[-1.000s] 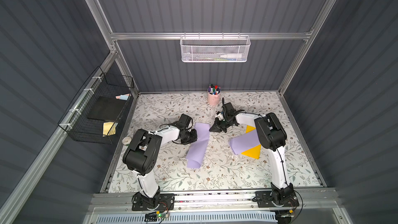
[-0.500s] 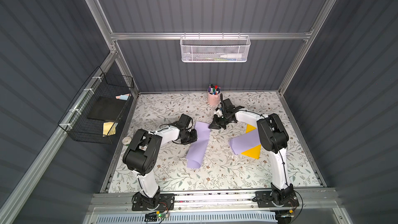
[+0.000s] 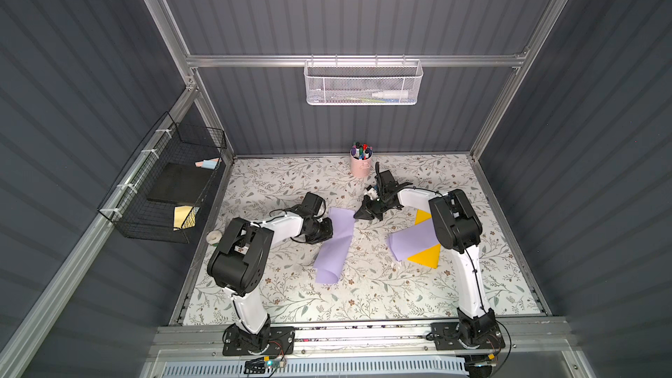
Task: Fold the rectangular paper in half along the long edge
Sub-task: Fold the paper at the center of the board.
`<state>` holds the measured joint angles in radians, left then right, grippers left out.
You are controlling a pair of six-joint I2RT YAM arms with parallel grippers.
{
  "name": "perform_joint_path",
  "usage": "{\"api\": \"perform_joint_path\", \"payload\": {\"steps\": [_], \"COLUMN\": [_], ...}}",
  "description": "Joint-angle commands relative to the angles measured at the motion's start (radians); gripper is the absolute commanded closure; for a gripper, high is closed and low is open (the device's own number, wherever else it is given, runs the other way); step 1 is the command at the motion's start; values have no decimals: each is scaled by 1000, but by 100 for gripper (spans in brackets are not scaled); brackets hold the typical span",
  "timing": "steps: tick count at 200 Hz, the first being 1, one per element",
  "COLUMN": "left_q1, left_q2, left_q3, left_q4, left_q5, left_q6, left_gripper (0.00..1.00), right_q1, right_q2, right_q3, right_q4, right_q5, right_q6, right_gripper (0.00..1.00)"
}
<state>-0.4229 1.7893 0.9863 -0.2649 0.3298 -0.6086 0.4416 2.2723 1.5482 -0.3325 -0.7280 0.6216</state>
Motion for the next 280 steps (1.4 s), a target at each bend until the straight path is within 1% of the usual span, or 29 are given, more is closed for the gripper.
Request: {"api": "perform_joint_path", "payload": {"steps": [1,23,53,104,139,155,189,213,238,257,266,280], "left_q1": [6,6,6,6,6,6,6,6,6,6,6,6], "left_q2": [26,26,30,29,27,25,23,19,18,21,25,26], "left_q3": [-34,-35,-35,-33,-33,-34,-35,-37,-37,-37,-36,-37], "left_q4": [-163,-163,-162,-162,-164,-166,-168,-171,-175,-172,-172,-169], "left_q5": [-63,-63,-64,-64,-65,-66,-66,-65,-72,-72,-72,-72], "left_q6": [28,29,27,26,26,26,27,29,28,27,27,25], "left_gripper": [100,100,100,100,100,100,100,100,100,100,100,100], "right_q1": [-85,-112,-61,42,56,54,16,-36,-85,-62,-35,35], "right_q2": [-12,-58,-100,3,52,67,65,46,-31,-125,-162,-204], "right_q3": [-83,-106,-65,102,140,154,110,48,-40,-78,-85,-86], "right_q4": [-49,-26,-21,-65,-64,-95,-95,-94,-75,-64,-71,-87], "right_q5": [118,75,50,35,39,68,104,127,108,75,75,87], "right_q6": [-9,-8,-7,5,17,8,23,18,13,1,0,-10], "right_gripper": [100,100,100,100,100,100,100,100,100,100,100,100]}}
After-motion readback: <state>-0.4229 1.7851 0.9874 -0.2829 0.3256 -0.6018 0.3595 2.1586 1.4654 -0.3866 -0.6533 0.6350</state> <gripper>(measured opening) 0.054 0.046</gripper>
